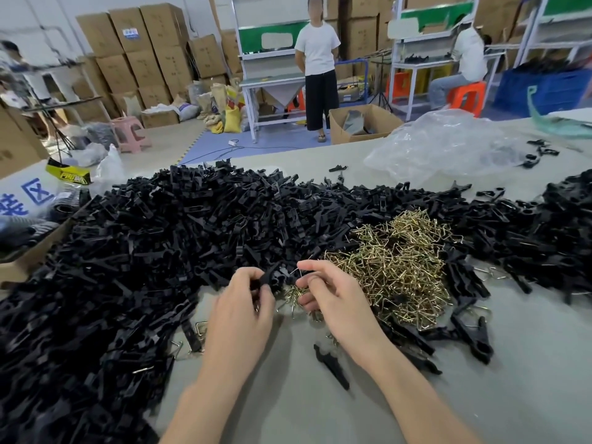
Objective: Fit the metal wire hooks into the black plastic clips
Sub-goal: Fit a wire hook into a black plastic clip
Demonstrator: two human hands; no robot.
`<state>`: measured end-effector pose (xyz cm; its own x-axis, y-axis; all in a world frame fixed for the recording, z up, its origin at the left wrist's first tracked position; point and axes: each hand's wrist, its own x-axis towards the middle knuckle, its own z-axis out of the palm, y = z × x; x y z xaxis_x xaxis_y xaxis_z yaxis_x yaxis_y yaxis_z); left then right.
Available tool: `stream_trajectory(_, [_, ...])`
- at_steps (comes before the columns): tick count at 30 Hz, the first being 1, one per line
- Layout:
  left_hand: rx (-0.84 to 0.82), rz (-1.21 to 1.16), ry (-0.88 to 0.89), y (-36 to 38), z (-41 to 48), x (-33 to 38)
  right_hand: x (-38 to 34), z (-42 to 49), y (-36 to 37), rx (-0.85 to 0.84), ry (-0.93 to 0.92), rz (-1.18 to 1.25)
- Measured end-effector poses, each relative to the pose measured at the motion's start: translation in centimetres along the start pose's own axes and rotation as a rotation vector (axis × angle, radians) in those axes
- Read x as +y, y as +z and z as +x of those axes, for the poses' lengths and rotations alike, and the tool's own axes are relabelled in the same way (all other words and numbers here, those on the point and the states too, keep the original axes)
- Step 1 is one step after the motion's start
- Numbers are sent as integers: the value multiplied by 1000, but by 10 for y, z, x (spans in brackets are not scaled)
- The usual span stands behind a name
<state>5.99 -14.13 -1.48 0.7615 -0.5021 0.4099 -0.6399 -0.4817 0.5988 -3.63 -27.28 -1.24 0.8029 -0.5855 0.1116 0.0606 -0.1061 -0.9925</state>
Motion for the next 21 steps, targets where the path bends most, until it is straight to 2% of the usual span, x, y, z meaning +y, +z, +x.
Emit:
stream_trajectory(4, [-18, 237, 120, 5, 18, 4, 1, 0, 0, 9, 10, 16])
stream_trajectory(7, [-79, 291, 163, 7, 19, 4, 1, 0, 0, 7, 14, 36])
stream_trajectory(9, [-68, 209, 131, 5, 15, 1, 0, 0, -1, 5, 19, 43])
stream_trajectory(12, [53, 71, 86, -4, 3, -4, -1, 0, 0, -3, 22, 51])
stream_trajectory(15, [132, -180, 34, -15, -10, 5, -1, -1, 0, -31, 11, 33])
stream_trajectory(19, [62, -537, -4, -8, -25, 24, -3, -3, 4, -127, -19, 76])
stream_trajectory(21, [8, -613, -14, -2, -28, 27, -3, -2, 4, -174, -9, 113])
